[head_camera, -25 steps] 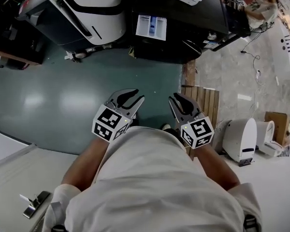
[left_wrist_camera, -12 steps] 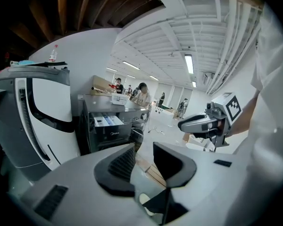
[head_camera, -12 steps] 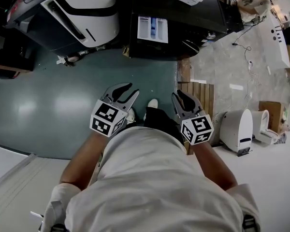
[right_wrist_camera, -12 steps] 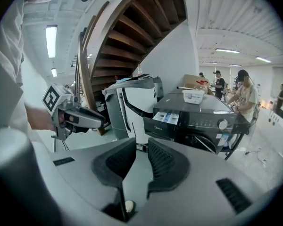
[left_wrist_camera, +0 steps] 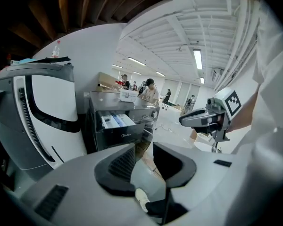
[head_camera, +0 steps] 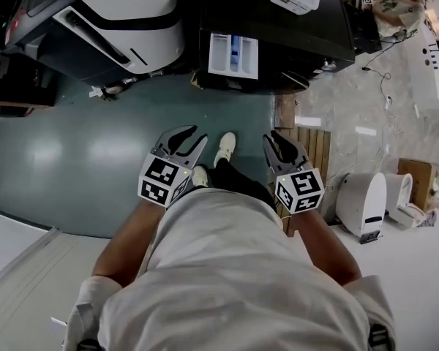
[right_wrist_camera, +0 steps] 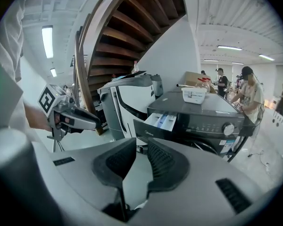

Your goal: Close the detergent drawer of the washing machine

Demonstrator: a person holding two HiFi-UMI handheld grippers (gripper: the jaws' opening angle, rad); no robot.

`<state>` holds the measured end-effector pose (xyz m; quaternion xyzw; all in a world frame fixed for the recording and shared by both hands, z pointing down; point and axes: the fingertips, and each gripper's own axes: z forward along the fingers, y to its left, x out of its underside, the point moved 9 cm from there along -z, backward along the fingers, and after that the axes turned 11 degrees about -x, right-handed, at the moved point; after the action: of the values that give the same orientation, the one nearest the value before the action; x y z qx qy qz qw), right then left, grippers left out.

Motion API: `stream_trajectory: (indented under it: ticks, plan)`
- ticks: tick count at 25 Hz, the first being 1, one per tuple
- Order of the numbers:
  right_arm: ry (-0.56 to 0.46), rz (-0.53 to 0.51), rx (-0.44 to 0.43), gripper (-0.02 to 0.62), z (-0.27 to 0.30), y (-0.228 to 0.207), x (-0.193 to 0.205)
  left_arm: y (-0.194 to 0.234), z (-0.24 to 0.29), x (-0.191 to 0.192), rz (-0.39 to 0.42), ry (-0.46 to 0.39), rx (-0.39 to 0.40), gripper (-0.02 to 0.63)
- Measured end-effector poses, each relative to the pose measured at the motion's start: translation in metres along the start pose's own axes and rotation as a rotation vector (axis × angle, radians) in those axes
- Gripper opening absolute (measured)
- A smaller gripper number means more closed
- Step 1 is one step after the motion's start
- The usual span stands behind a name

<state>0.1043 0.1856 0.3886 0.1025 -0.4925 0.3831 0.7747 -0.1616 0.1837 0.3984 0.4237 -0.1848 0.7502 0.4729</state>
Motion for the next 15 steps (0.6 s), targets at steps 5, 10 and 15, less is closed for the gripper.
stream_trajectory:
  ticks: [5, 10, 15]
  plan:
    - [0.031, -0.01, 0.004, 0.06, 0.022, -0.043, -0.003, 0.01, 0.034, -0.01, 0.01, 0.035, -0.041, 0.114]
    - [0.049, -0.014, -0.019, 0.06, 0.042, -0.076, -0.003, 0.02, 0.062, -0.021, 0.008, 0.063, -0.09, 0.114]
    - [0.059, -0.034, -0.05, 0.06, 0.063, -0.1, -0.001, 0.028, 0.083, -0.028, 0.005, 0.057, -0.145, 0.114]
